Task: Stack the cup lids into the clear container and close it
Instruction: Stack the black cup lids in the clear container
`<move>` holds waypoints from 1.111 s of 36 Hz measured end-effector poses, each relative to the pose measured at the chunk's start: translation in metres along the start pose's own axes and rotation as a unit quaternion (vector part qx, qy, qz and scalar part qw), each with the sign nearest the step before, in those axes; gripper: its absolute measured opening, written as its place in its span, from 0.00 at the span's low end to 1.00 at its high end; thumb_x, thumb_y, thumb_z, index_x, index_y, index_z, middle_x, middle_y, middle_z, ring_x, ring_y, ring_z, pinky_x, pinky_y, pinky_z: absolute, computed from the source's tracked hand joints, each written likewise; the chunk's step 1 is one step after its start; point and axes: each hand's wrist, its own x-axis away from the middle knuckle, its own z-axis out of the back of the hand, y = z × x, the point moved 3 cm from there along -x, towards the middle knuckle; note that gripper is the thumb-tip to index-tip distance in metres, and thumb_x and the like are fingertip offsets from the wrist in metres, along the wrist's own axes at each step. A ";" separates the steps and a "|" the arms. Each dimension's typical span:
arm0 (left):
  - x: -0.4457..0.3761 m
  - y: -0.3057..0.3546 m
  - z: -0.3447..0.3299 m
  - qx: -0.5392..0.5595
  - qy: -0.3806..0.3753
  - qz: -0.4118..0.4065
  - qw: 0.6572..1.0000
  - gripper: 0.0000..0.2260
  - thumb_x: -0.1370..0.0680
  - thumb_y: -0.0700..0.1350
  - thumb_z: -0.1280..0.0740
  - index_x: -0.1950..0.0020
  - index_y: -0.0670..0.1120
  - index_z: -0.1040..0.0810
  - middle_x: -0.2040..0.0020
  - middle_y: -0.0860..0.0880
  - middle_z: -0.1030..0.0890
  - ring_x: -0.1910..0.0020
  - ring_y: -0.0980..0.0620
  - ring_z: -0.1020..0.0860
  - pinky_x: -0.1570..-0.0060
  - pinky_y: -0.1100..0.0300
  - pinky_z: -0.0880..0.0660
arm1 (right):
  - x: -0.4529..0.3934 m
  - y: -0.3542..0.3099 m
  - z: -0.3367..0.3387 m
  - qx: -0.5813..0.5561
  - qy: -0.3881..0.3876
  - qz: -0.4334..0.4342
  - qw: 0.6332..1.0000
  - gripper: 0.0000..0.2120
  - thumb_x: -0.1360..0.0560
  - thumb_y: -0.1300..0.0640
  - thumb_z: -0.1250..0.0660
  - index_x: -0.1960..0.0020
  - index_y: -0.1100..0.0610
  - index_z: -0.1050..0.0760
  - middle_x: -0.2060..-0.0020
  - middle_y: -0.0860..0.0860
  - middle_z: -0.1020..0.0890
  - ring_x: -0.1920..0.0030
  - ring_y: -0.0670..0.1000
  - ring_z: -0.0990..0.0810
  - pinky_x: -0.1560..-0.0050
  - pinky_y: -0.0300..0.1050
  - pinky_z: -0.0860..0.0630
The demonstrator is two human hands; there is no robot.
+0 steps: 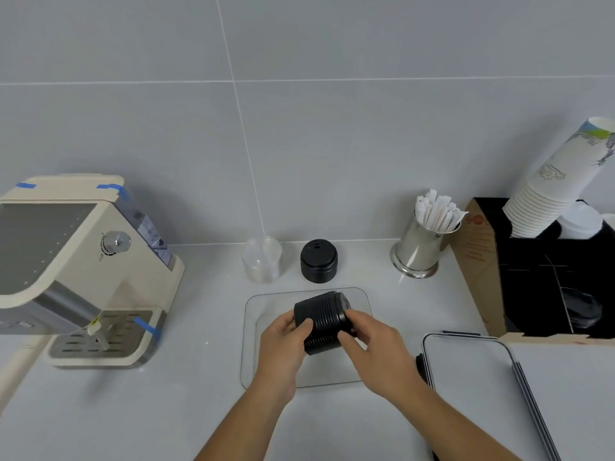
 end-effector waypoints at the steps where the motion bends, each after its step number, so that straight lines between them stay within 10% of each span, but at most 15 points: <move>1: -0.003 -0.002 -0.001 -0.004 -0.003 0.006 1.000 0.10 0.22 0.37 0.34 0.44 0.46 0.18 0.52 0.48 0.13 0.48 0.48 0.16 0.42 0.49 0.21 | -0.002 0.004 -0.002 -0.010 -0.001 -0.011 1.000 0.14 0.23 0.55 0.34 0.38 0.49 0.24 0.49 0.44 0.17 0.47 0.43 0.19 0.43 0.42 0.22; 28: -0.048 -0.025 -0.016 -0.055 -0.056 0.034 0.996 0.16 0.19 0.39 0.38 0.52 0.56 0.14 0.52 0.52 0.13 0.46 0.48 0.17 0.40 0.50 0.24 | -0.034 0.022 -0.014 0.059 -0.039 -0.090 0.993 0.11 0.24 0.52 0.36 0.42 0.51 0.26 0.61 0.44 0.21 0.62 0.42 0.24 0.67 0.31 0.31; 34: -0.053 -0.033 -0.009 -0.074 -0.050 0.051 0.995 0.09 0.21 0.44 0.35 0.44 0.49 0.17 0.52 0.51 0.14 0.53 0.52 0.18 0.47 0.57 0.24 | -0.033 0.026 -0.006 0.033 -0.045 -0.081 0.995 0.17 0.25 0.52 0.37 0.36 0.47 0.27 0.51 0.44 0.17 0.51 0.45 0.19 0.46 0.42 0.21; 40: -0.053 -0.041 -0.008 -0.050 -0.078 0.133 0.987 0.10 0.20 0.50 0.34 0.47 0.46 0.18 0.48 0.47 0.15 0.48 0.51 0.20 0.43 0.56 0.26 | -0.029 0.031 0.016 0.049 0.023 -0.080 0.995 0.24 0.22 0.56 0.35 0.27 0.56 0.32 0.32 0.50 0.25 0.33 0.51 0.26 0.35 0.38 0.33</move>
